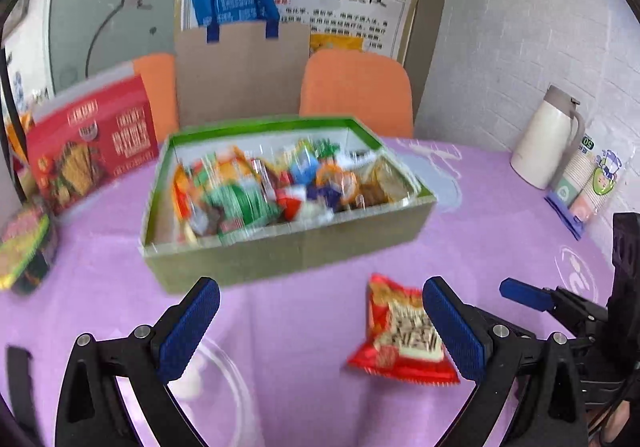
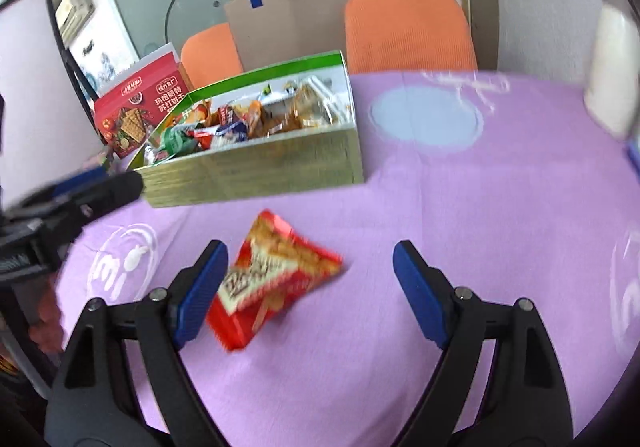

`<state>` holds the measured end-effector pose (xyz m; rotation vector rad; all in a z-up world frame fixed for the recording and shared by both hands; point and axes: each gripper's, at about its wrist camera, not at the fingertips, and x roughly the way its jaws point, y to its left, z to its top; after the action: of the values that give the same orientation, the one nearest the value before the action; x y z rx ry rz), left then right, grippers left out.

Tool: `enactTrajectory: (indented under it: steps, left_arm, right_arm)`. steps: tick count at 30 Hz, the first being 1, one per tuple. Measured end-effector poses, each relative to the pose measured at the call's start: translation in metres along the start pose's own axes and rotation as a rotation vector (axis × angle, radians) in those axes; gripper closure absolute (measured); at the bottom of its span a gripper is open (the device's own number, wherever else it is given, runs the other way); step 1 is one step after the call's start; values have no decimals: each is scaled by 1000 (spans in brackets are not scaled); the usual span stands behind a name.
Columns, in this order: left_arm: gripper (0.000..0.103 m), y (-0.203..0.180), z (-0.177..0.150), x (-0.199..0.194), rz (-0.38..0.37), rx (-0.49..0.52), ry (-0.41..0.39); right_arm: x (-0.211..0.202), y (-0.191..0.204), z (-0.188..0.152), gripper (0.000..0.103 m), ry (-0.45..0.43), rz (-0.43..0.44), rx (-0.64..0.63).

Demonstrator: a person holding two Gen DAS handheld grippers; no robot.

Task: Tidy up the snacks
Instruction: 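Grasp the red snack bag with the left gripper, then carry the red snack bag over the box and open the left gripper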

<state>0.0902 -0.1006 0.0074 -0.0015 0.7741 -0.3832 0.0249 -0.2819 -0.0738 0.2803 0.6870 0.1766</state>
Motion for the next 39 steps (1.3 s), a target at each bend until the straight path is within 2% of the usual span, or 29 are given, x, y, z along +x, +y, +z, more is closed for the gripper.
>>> enactTrajectory:
  steps: [2, 5, 6, 14, 19, 23, 26, 29, 34, 37, 39]
  left_arm:
    - [0, 0, -13, 13, -11, -24, 37]
    - [1, 1, -24, 27, -15, -47, 76]
    - [1, 2, -26, 29, -18, -53, 84]
    - [1, 13, -20, 29, -26, -87, 69]
    - [4, 7, -14, 34, -66, -74, 81]
    - [14, -4, -14, 42, -115, -42, 122]
    - [21, -12, -17, 51, -160, -26, 167]
    - [22, -19, -18, 62, -187, -17, 193]
    - [22, -12, -17, 75, -273, -95, 244]
    - [36, -7, -18, 79, -330, -130, 255]
    - [37, -9, -21, 77, -324, -117, 246]
  right_arm:
    - [3, 0, -10, 18, 9, 4, 21]
    - [14, 5, -17, 19, 45, -49, -3]
    - [15, 6, -18, 20, 42, -40, 4]
    - [19, 19, -16, 23, 34, 7, -37]
    - [30, 29, -16, 25, 59, 37, -52]
    - [43, 30, -19, 39, 92, 37, -50]
    - [44, 29, -23, 42, 94, 59, -53]
    - [42, 29, -24, 46, 95, 69, -70]
    - [44, 27, -23, 46, 97, 82, -60]
    - [49, 27, -23, 48, 87, 87, -58]
    - [50, 29, -22, 51, 93, 85, -59]
